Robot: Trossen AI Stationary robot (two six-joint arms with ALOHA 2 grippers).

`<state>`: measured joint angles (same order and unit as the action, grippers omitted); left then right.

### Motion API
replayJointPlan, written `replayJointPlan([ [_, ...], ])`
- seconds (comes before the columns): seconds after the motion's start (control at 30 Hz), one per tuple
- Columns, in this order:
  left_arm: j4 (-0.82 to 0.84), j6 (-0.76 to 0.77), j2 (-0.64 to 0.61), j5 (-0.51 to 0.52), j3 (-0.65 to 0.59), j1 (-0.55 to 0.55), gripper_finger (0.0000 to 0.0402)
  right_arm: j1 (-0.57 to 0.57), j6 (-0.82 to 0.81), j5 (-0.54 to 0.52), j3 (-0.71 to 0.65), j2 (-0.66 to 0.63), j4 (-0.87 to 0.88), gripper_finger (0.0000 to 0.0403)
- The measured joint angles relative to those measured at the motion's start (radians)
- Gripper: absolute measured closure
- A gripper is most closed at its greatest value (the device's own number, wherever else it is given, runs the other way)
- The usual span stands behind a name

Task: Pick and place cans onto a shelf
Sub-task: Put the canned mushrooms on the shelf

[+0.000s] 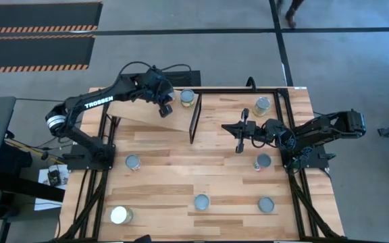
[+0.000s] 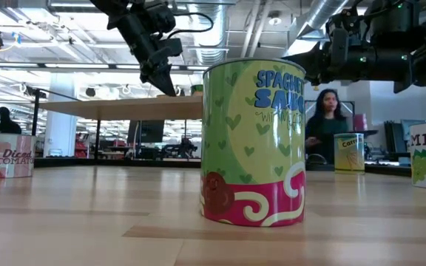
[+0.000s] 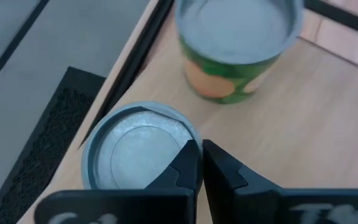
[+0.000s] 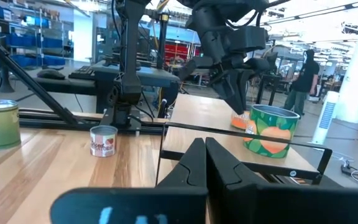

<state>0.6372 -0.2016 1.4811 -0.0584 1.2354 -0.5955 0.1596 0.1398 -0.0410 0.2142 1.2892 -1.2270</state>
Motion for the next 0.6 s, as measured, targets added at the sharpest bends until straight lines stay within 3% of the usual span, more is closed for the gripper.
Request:
replayJointPlan([
  [0.6, -0.007, 0.030, 0.000, -0.007, 0.000, -0.002, 0.0381, 0.000, 0.000, 0.000, 0.000, 0.000, 0.000, 0.0397],
])
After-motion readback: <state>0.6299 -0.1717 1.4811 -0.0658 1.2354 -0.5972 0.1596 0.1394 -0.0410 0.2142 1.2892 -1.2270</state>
